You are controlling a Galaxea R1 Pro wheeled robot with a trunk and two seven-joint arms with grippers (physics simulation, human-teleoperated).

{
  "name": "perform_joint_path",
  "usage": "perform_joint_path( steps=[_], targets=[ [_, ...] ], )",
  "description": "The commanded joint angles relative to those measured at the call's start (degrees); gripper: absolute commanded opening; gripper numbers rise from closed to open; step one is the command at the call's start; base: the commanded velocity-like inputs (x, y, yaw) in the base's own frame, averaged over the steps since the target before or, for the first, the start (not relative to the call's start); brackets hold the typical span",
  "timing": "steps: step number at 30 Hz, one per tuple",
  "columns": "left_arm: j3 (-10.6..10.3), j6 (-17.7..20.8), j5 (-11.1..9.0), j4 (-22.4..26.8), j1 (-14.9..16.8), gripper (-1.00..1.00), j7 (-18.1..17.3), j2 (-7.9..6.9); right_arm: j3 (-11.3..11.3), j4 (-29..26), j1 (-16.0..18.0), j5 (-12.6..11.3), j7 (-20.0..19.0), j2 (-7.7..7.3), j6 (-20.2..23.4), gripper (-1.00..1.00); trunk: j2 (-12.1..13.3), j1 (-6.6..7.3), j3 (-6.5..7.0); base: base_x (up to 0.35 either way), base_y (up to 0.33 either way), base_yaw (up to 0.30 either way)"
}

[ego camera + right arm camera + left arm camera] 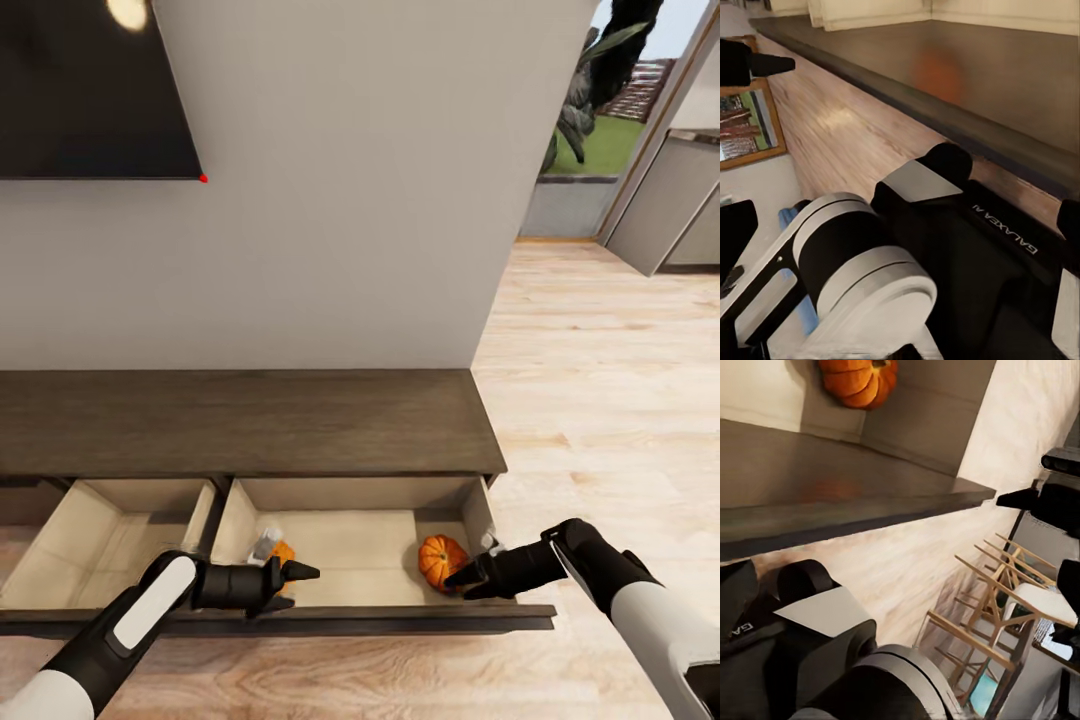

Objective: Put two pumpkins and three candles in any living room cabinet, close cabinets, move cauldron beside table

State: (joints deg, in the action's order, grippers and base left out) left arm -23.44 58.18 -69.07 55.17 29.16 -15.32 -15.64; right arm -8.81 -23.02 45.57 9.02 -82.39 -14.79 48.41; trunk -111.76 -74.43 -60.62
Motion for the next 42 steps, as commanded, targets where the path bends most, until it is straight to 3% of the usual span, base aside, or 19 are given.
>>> perform_joint_path(
  steps=[1,7,9,12,16,18,21,23,27,32,36,42],
  targets=[
    [-1.38,-0.04,-0.01,-0.03,-0.38,1.00,0.02,0.00,-1.69,0.11,-0.02,-0.02,-0.03,0.01,-0.15,1.00,0.42,0.23,0.19,0.000,0.000,0.000],
    [-5.02,-0.04,-0.03,0.31,-1.08,1.00,-0.05,0.05,-3.61,0.01,-0.28,-0.05,-0.20,-0.06,-1.22,1.00,2.82,1.54,1.26,0.000,0.000,0.000],
    [-5.21,-0.01,-0.07,0.56,-1.11,1.00,-0.05,0.07,-3.77,-0.09,-0.30,-0.08,-0.80,-0.06,-1.66,1.00,3.62,1.98,1.62,0.000,0.000,0.000],
    [-5.21,0.00,-0.09,0.70,-1.12,1.00,-0.06,0.01,-3.92,-0.17,-0.30,-0.03,-4.86,-0.08,-2.69,1.00,4.83,2.64,2.16,0.000,0.000,0.000],
    [-5.36,-0.07,0.00,0.10,-1.12,1.00,0.02,0.12,-3.90,0.03,-0.30,0.14,-5.87,0.08,-3.99,1.00,6.43,3.52,2.88,0.000,0.000,0.000],
    [-6.97,-0.20,0.33,-2.52,-1.17,1.00,0.20,0.40,-3.86,0.55,-0.47,0.38,-5.64,0.10,-4.21,1.00,7.23,3.96,3.24,0.000,0.000,0.000],
    [-10.75,-0.69,0.49,-6.08,-1.20,1.00,0.28,0.72,-4.10,0.70,-0.61,2.73,-5.01,0.21,-4.60,1.00,8.04,4.40,3.60,0.000,0.000,0.000],
    [-12.85,-0.98,0.64,-8.43,-1.21,1.00,0.35,0.94,-4.23,0.98,-0.75,5.45,-4.21,0.34,-5.61,1.00,8.04,4.40,3.60,0.000,0.000,0.000],
    [-13.81,-3.23,0.76,-12.98,-1.21,1.00,0.38,1.11,-4.28,2.33,-1.46,7.27,-0.45,0.63,-6.75,1.00,8.04,4.40,3.60,0.000,0.000,0.000],
    [-14.26,-4.63,0.76,-14.89,-1.21,1.00,0.38,1.22,-4.29,3.51,-1.94,7.51,2.73,0.72,-8.64,1.00,8.04,4.40,3.60,0.000,0.000,0.000],
    [-15.84,-6.18,0.88,-15.01,-1.21,1.00,0.38,1.73,-4.29,3.66,-1.99,7.39,4.69,0.76,-9.22,1.00,8.04,4.40,3.60,0.000,0.000,0.000],
    [-18.82,-12.87,0.95,-15.09,-1.21,1.00,0.46,2.87,-4.25,3.68,-3.23,7.09,9.26,1.02,-10.85,1.00,8.04,4.40,3.60,0.000,0.000,0.000]
  ],
)
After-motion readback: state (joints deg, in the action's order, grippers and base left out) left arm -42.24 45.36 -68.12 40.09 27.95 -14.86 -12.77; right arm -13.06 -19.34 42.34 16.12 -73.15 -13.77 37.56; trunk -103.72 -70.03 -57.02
